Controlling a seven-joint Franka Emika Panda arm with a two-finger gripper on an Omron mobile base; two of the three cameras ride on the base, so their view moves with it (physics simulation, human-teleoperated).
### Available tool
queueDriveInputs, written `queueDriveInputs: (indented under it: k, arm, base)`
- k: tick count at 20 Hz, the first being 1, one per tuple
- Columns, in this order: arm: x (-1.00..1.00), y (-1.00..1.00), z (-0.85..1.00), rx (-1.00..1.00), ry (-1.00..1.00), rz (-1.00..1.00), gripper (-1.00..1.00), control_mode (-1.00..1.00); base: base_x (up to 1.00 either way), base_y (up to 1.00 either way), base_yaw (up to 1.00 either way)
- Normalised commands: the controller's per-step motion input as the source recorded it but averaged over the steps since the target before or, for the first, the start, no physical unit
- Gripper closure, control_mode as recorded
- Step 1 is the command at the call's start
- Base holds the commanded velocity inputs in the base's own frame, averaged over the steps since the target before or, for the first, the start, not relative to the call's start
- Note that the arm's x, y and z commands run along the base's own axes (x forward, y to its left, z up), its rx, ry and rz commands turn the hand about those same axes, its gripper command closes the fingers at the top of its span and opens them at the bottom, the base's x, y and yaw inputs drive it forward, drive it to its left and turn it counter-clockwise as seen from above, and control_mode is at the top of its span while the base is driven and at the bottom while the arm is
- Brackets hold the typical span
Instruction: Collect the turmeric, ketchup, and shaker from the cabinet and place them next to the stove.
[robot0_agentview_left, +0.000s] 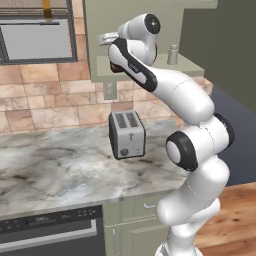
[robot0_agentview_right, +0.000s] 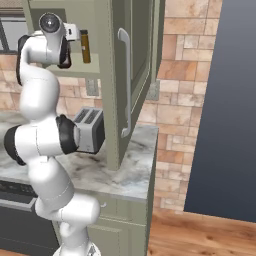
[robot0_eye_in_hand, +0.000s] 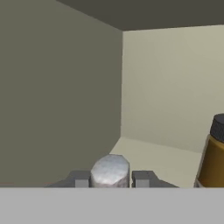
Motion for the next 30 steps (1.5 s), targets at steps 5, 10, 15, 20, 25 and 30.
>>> queueDriveInputs:
  k: [5,10,15,20,25,30]
  arm:
    - [-0.2,0.0,0.0,0.0,-0.04,0.0,1.0,-1.0]
    - [-0.42,-0.03,0.0,0.03,-0.14,0.0,1.0,-1.0]
    - [-0.61,-0.03,0.0,0.04,-0.14,0.0,1.0,-1.0]
    - [-0.7,0.0,0.0,0.01,-0.1,0.02,1.0,-1.0]
    - [-0.78,0.0,0.01,0.0,-0.07,0.05,1.0,-1.0]
    - [-0.82,0.06,0.16,0.0,-0.02,0.06,1.0,-1.0]
  base:
    - [0.0,0.0,0.0]
    - [0.0,0.0,0.0]
    - [0.0,0.0,0.0]
    - [0.0,0.0,0.0]
    - [0.0,0.0,0.0]
    - [0.0,0.0,0.0]
